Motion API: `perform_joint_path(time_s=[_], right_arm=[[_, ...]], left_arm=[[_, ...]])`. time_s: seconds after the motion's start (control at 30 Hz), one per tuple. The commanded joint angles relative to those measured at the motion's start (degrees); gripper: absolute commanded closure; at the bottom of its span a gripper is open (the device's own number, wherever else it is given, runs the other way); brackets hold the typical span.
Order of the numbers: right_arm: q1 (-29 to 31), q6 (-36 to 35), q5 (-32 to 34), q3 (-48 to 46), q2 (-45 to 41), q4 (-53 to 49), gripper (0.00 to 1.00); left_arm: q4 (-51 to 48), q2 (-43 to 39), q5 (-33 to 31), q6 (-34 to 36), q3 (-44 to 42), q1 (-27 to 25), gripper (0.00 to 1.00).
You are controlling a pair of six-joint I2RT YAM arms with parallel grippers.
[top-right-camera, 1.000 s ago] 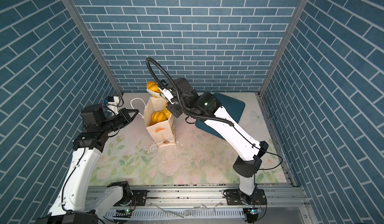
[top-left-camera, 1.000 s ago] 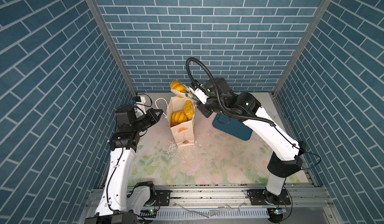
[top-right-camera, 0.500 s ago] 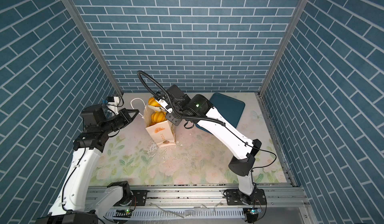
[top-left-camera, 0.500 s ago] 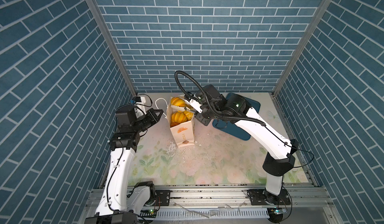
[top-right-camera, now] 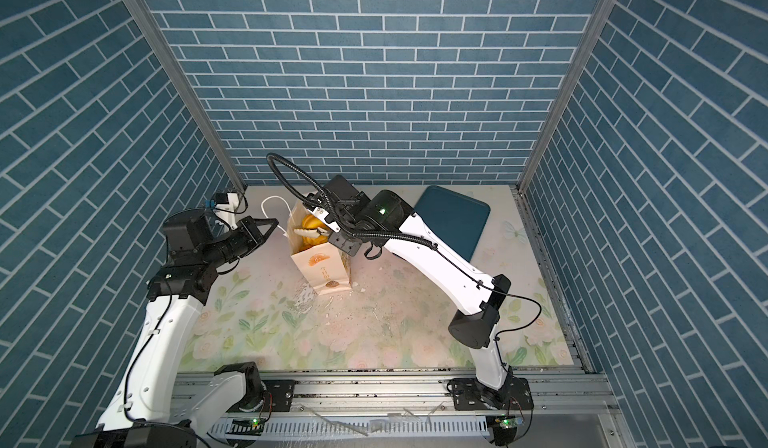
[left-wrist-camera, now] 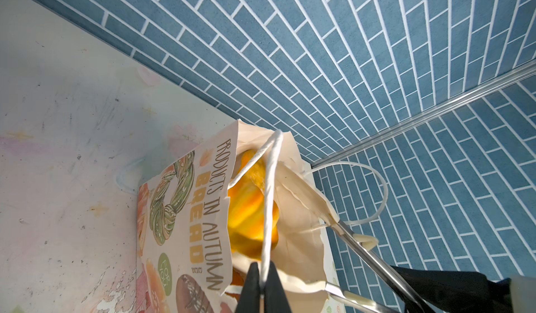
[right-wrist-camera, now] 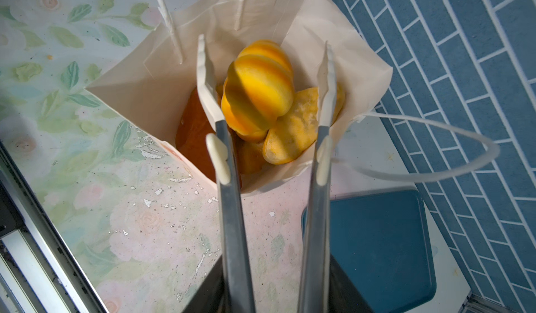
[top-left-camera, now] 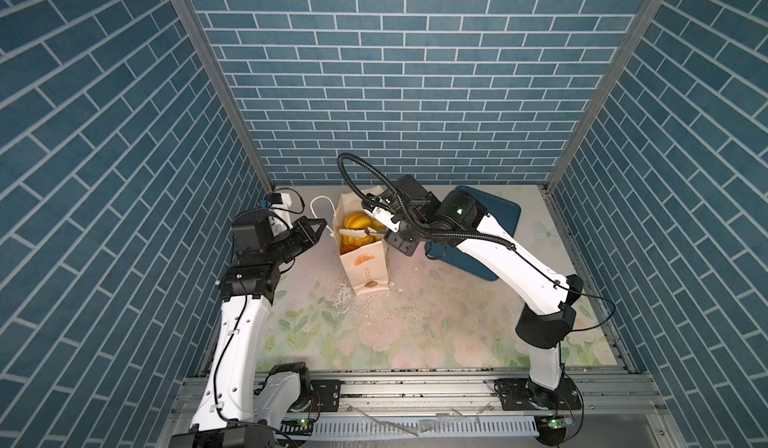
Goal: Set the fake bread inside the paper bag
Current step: 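Lower the small croissant into the bag and open the right tongs, then raise the right tongs away from the bag while the left gripper releases the bag handle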
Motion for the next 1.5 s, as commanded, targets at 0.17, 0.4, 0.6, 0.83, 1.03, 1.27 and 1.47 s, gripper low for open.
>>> perform_joint_path(time_s=[0.17,0.4,0.6,0.83,1.03,1.27,1.47], right_arm=[[0.60,-2.69,3.05,3.13,-1.75,4.03,0.49],[0.49,-2.96,6.85,-0.44,-6.47,12.75,0.50],[-0.48,-2.63,10.53,-2.31,-10.06,18.08,0.50],[-6.25,2.74,17.96,-3.57,-14.08,20.08,0.50],[-13.82,11.17,19.97,-10.92,-18.90,19.05,0.49],[-19.99,20.01,16.69,-19.73,-18.69,17.00,0.50],[-21.73,23.85,9.21,-23.92,-13.64,17.95,0.50]], left_arm=[[0.75,0.22,0.41,0.21,0.03,0.11,0.92],[0.12,0.38,0.32,0.58,0.66,0.11,0.92],[-4.97,0.65,-1.58,4.65,4.22,0.11,0.89],[-10.47,0.59,-3.95,8.92,8.45,0.11,0.76],[-15.42,1.05,-6.62,13.62,13.50,0.11,0.57],[-23.65,2.39,-13.94,21.67,23.04,0.19,0.42],[-27.31,1.64,-19.21,24.77,25.95,1.77,0.36]])
